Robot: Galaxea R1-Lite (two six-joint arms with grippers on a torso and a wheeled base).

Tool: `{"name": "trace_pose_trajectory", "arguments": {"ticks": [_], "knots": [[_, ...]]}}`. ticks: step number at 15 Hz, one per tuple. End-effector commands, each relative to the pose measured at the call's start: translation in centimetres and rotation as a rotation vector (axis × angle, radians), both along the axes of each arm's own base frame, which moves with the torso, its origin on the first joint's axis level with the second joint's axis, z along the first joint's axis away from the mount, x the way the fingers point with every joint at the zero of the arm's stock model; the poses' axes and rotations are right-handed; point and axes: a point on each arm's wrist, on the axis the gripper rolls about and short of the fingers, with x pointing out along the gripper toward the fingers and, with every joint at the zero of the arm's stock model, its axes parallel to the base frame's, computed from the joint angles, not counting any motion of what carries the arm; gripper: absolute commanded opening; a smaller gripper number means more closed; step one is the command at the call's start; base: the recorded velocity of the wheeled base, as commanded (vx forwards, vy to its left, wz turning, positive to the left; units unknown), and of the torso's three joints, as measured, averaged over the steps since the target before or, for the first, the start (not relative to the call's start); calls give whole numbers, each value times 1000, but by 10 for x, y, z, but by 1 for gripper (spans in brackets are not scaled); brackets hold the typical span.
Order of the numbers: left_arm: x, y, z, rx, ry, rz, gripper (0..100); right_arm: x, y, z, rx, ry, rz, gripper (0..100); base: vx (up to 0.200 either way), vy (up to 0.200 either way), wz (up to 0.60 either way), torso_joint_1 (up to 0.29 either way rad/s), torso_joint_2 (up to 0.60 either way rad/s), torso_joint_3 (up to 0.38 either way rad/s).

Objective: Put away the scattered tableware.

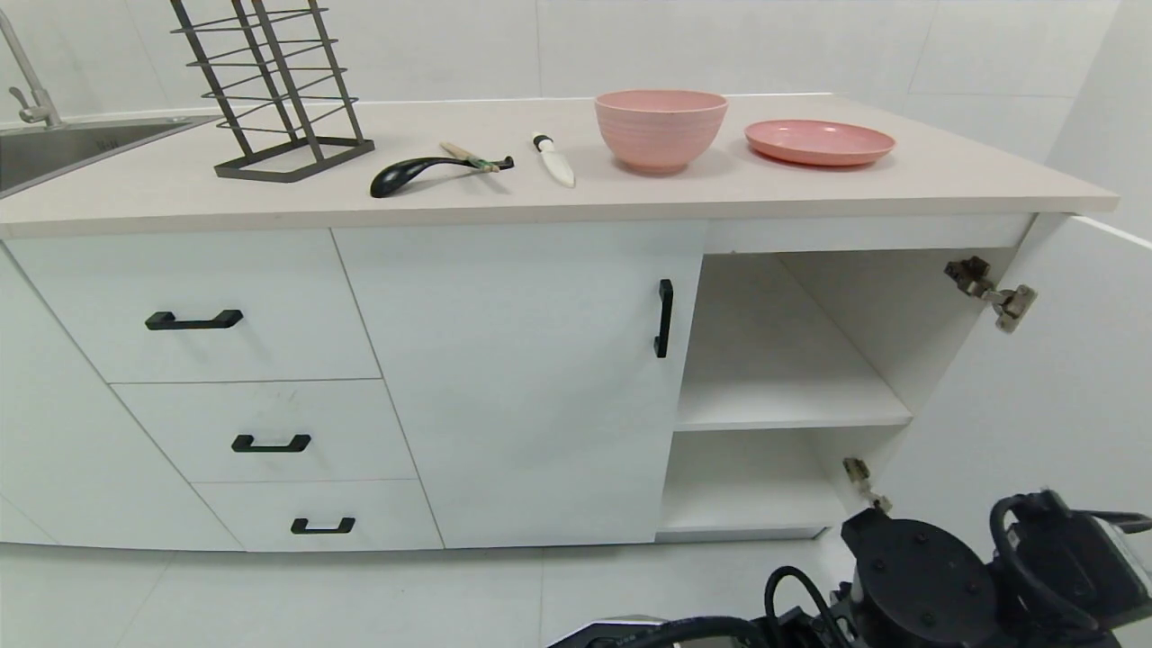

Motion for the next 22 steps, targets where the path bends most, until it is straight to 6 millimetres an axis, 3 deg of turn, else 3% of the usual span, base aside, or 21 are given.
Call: {"name": "trace_pose_trajectory", "arguments": {"ticks": [1,4,5,8,11,13,14,16,18,20,22], "knots": [[13,61,39,25,7,65,100,2,0,-6,1,24,6,100,0,0,0,0,0,0],[7,125,57,39,14,106,100,5,2,-12,3,49,24,100,0,0,0,0,0,0],[6,156,65,43,18,136,100,5,2,-14,2,57,25,100,0,0,0,0,0,0],[4,211,79,35,15,199,100,6,3,-18,-1,69,34,100,0,0,0,0,0,0],[-3,261,76,103,45,260,100,8,4,-31,1,122,40,100,0,0,0,0,0,0],[1,289,99,37,21,328,100,12,4,-53,-24,196,35,100,0,0,0,0,0,0],[2,305,114,-12,2,382,100,11,6,-73,-58,267,70,100,0,0,0,0,0,0],[0,338,118,-16,3,477,100,8,13,-95,-91,337,148,100,0,0,0,0,0,0],[-11,367,114,0,14,533,100,-1,15,-104,-94,351,165,100,0,0,0,0,0,0],[-35,405,123,-65,12,611,100,-33,14,-118,-100,326,161,100,0,0,0,0,0,0],[-47,449,127,-122,-21,822,100,-67,15,-133,-96,337,170,100,0,0,0,0,0,0]]}}
